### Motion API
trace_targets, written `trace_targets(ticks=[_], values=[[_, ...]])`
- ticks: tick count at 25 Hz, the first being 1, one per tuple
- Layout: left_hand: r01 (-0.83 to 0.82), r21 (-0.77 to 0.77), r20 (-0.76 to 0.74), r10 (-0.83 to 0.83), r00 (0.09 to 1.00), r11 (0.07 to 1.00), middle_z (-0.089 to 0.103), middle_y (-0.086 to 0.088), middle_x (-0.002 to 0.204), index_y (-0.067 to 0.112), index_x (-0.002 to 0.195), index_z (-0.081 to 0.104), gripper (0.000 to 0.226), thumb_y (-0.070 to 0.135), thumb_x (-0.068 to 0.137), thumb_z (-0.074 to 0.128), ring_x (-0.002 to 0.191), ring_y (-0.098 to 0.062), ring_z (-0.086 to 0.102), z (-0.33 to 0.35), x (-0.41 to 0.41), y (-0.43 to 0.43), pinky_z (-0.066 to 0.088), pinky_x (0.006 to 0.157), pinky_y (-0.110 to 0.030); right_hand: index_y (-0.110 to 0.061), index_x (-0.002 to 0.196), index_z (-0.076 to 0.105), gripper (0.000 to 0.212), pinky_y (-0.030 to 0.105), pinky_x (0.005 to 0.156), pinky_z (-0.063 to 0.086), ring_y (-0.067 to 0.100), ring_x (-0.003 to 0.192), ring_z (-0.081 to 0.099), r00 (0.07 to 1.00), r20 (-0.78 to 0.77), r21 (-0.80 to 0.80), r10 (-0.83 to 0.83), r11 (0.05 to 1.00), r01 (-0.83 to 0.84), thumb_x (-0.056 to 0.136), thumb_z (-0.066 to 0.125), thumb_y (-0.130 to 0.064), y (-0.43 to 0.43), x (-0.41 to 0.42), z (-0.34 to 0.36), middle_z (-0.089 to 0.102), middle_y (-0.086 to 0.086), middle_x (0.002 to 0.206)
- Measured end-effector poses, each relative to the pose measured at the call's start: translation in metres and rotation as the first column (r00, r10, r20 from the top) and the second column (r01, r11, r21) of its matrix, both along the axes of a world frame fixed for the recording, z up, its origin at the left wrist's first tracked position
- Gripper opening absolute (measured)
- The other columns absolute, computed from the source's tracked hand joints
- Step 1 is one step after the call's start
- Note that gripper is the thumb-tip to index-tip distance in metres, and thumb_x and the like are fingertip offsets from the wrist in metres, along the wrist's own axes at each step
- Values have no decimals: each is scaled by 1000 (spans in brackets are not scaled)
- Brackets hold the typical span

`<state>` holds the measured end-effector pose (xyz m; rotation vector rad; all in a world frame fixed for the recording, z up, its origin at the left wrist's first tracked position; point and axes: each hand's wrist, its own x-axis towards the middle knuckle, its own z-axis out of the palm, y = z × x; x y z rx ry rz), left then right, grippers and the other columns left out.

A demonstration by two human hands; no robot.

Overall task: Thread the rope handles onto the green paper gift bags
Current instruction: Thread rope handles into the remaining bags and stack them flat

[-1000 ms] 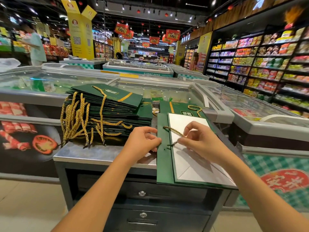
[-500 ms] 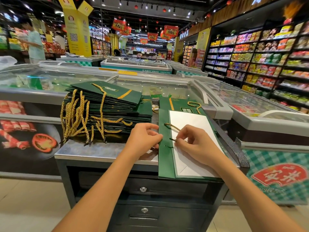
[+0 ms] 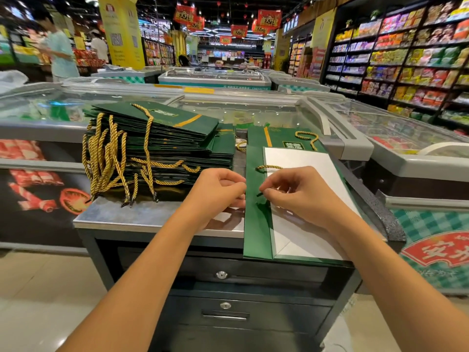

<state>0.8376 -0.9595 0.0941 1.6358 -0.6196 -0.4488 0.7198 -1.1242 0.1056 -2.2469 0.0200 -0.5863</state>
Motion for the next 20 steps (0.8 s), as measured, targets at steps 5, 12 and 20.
trace_targets(ticks=[5,12,20], values=[[128,28,50,-129,990,991,74,-16,103,3,108,65,26,-12,87,62,85,-21,75,-1,6,5,59,75,-27,-14,88,80,17,8,49,34,1,48,47,1000,3,28,25,999,-25,87,71,0,-3,1,-8,64,-15,61],[243,13,120,-242,963,970,68,-15,118,12,121,58,46,2,82,80,107,-28,69,-5,6,9,61,85,-46,-18,86,80,17,15,50,36,4,49,43,999,33,87,27,996,-29,87,73,-2,-8,0,-13,64,-7,61],[274,13,129,-273,953,962,67,-3,126,15,125,55,47,-1,86,75,112,-20,68,-7,7,9,57,95,-45,-15,86,81,16,18,49,34,7,52,42,999,33,94,39,995,-42,86,73,-1,-9,-1,-14,63,-7,61]])
